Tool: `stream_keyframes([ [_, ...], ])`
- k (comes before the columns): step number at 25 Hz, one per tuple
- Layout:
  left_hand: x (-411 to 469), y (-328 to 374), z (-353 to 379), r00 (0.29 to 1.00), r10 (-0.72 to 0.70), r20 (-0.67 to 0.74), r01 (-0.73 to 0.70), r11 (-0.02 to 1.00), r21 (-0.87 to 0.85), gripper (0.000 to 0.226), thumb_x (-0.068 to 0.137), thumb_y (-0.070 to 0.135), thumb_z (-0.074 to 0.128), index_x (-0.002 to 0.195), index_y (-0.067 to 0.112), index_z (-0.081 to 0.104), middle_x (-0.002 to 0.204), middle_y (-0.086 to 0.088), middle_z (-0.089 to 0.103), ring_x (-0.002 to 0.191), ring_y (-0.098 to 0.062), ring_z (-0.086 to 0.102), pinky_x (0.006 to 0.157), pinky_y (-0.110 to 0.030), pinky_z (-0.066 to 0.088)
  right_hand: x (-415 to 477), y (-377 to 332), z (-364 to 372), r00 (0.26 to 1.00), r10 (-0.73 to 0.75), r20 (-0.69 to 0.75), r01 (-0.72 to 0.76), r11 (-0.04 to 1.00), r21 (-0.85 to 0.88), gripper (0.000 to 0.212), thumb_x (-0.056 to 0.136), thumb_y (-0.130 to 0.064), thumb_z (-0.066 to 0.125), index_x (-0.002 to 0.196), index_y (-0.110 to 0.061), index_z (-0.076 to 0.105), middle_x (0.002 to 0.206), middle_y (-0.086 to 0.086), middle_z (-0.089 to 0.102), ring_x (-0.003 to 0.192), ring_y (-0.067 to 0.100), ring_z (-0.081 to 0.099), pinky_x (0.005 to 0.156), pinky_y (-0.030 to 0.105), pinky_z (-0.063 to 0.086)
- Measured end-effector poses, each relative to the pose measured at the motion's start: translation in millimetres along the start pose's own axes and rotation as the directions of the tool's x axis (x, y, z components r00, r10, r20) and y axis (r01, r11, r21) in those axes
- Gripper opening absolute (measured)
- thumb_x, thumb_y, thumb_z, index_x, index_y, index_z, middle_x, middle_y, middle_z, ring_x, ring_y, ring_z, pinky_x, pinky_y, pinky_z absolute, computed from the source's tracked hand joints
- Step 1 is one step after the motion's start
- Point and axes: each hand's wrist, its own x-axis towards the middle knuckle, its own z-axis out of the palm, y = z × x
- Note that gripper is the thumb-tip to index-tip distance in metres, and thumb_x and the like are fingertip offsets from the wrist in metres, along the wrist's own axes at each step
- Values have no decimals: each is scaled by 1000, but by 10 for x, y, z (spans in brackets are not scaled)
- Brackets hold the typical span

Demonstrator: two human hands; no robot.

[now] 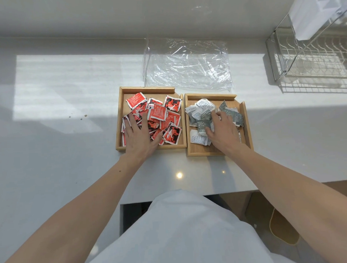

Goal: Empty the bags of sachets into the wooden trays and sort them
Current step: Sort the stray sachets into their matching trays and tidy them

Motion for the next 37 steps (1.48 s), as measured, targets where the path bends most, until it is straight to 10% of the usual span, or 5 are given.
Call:
stream_keyframes([
  [20,-762,1242,-248,944,291,-156,-268,951,154,65,99,50,36,149,9,33,149,-24,38,140,-38,33,113,-50,30,-716,491,-663,955,-242,-169,264,956,123,51,101,-35,42,145,-9,38,143,17,47,129,37,45,113,49,28],
  [27,-1264,2162,-889,868,377,-322,-303,917,258,65,99,52,28,148,11,34,150,-23,38,139,-40,34,113,-51,30,-1059,805,-1841,819,-404,-406,433,901,-23,55,101,-33,46,147,-4,36,146,25,43,134,40,40,112,46,31],
  [37,-1749,2846,-3091,585,548,-599,-321,834,449,63,99,52,32,150,16,29,153,-21,33,142,-38,29,115,-52,24,-1628,365,-4005,544,-461,-701,449,866,-220,59,100,-38,45,150,-10,31,153,22,35,141,39,33,117,49,27],
])
